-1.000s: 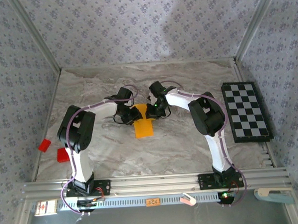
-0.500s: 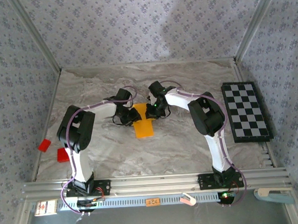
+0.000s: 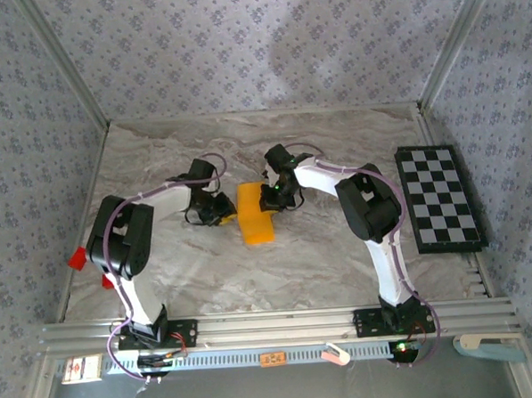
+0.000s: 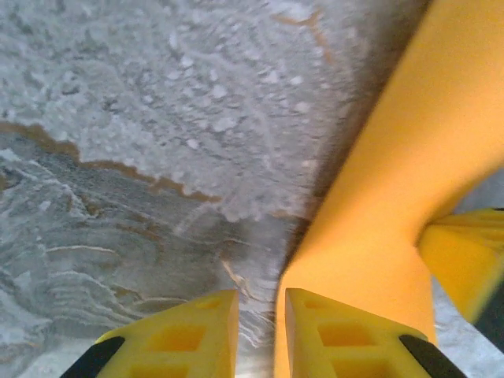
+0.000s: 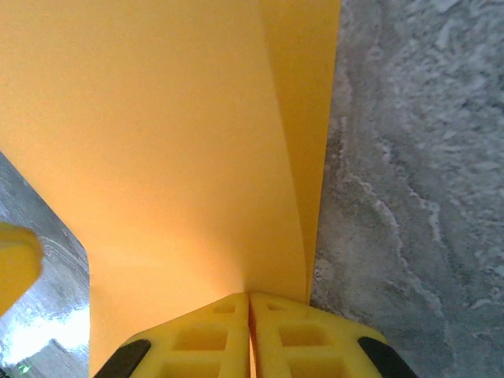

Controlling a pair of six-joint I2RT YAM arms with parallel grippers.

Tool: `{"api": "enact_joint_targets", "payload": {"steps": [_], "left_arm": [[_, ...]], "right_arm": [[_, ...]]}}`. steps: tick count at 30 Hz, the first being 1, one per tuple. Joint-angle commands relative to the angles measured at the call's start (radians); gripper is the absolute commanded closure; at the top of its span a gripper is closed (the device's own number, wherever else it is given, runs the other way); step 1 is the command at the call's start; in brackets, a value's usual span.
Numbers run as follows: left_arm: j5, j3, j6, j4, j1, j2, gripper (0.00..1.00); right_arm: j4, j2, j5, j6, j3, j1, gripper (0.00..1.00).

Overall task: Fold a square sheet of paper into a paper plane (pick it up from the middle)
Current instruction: First fold in half a square sheet of paper at the center of the table.

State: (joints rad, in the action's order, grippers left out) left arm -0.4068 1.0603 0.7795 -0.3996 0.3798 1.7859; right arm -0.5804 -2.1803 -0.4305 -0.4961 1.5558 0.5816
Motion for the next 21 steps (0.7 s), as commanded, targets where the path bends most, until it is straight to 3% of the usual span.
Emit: {"api": "enact_joint_targets", "payload": {"steps": [1,9,15,21], "left_arm": [[-0.09,0.02,0.025,0.063,0.025,-0.06,0.77],[-0.125,0.085,0.015,0.15,0.057,0.064,0.78],[-0.166,0.072,-0.015,0.205,0.032,0.146,0.79],[-0.131,0.035,-0.065,0.166,-0.019,0.16,0.78]], "right_arm": [[-0.139,-0.126,0.191,0.027,-0.069,0.004,0.89],[-0.157,-0.144,0.195,0.05,-0.052,0.003,0.9],[-0.175,-0.151,0.203,0.069,-0.044,0.002,0.9],[-0.193,-0.151,0.226,0.085,-0.045,0.001,0.91]]}}
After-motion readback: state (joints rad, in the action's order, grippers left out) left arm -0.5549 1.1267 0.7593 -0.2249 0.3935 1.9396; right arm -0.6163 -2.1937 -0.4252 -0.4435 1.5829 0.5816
